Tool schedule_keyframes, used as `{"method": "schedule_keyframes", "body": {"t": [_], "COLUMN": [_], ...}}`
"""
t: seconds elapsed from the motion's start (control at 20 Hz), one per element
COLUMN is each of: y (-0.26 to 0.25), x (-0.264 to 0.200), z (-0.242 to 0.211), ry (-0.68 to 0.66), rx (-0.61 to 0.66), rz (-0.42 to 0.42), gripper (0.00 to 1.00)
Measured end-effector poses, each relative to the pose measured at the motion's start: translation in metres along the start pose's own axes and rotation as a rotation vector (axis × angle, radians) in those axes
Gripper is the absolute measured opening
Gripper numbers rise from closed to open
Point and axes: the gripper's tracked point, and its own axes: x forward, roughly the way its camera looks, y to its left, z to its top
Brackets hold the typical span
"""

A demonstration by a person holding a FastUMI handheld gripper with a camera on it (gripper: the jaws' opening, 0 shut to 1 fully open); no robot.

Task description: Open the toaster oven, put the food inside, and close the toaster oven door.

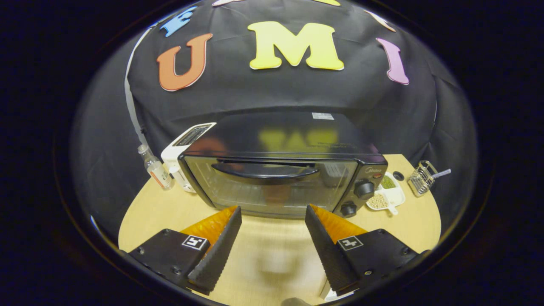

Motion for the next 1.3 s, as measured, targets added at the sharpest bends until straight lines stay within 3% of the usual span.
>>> {"method": "schedule_keyframes", "body": {"t": [0.35, 0.85, 1.05, 1.3], "y": [-0.028, -0.103, -0.114, -0.129], "x": [-0.056, -0.233, -0.281, -0.302], "z": [0.037, 0.167, 0.184, 0.178], "ry": [-0.109, -0.499, -0.587, -0.614], "rx": [-0.04, -0.045, -0.016, -0.016], "rz": [-0.021, -0.078, -0.062, -0.067], "gripper": [0.96, 0.98, 0.99, 0.99]}}
